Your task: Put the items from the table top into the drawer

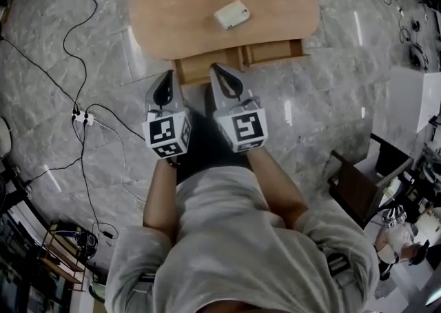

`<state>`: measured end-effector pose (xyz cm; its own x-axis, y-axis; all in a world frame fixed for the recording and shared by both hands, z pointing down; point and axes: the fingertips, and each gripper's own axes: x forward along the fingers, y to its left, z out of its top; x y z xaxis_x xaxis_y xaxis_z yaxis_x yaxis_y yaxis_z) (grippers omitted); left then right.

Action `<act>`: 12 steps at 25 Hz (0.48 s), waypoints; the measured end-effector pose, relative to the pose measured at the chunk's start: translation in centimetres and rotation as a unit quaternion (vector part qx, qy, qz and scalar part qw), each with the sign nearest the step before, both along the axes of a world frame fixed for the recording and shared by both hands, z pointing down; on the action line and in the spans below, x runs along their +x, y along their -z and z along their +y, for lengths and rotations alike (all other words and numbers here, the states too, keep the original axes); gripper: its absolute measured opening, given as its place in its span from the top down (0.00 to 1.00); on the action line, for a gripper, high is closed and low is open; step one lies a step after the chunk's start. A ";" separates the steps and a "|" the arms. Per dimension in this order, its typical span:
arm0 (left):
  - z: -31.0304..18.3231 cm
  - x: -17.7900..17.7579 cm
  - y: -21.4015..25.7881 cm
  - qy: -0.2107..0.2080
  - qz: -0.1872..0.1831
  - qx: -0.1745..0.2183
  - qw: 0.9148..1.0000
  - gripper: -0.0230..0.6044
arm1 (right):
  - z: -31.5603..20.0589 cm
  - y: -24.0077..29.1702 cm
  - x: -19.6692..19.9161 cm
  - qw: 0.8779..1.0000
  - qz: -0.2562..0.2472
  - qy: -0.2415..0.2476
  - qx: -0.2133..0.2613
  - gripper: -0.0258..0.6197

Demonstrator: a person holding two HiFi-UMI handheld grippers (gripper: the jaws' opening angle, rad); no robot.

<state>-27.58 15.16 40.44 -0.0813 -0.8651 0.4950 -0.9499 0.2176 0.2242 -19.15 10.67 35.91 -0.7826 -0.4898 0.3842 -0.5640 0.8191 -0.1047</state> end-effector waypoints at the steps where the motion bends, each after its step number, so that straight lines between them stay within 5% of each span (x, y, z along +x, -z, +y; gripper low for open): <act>1: -0.3 0.3 -1.4 -0.003 -0.003 -0.008 1.000 0.93 | -0.2 -1.5 -0.2 1.000 0.000 0.008 -0.007 0.95; 12: -3.7 0.5 -13.0 -0.011 0.023 -0.084 0.996 0.93 | -5.8 -13.3 -1.7 0.997 0.015 0.041 -0.065 0.95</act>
